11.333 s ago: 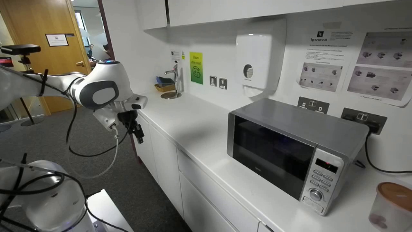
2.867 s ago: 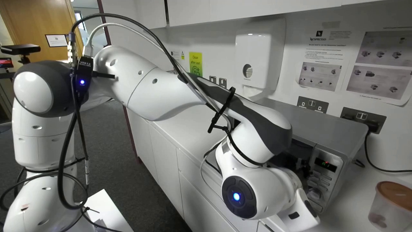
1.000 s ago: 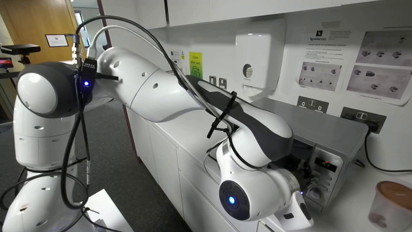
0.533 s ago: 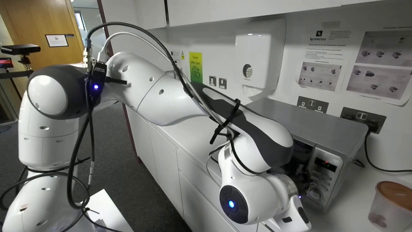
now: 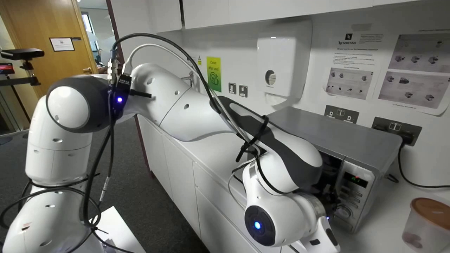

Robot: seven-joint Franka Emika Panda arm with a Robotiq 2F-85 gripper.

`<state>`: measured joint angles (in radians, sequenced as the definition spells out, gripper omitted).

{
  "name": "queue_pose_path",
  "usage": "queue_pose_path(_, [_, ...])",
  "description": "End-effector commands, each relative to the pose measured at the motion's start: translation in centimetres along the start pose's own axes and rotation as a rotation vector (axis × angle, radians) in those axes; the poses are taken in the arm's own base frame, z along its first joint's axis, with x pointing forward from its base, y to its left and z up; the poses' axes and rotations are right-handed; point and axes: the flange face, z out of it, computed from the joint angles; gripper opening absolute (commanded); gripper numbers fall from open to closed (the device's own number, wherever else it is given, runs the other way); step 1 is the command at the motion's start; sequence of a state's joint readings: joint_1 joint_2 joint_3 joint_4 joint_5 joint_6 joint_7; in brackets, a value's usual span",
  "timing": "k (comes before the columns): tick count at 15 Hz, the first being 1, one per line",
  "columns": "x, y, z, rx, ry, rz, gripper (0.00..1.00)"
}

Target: Press a button on the microwave

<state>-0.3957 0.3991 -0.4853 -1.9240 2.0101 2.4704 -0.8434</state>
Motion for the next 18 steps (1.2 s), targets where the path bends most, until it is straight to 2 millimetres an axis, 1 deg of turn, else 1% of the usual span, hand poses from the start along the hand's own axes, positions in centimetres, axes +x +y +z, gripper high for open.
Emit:
queue_pose_path(1, [0.6,-0.6,0.3,0.052,0.009,-0.027,0.0])
queue_pose_path(10, [0.7,-1.1,0.8,0.061,0.013,-0.037,0.0])
queue_pose_path(18, [0.7,-0.8,1.4,0.053,0.015,-0.038,0.0])
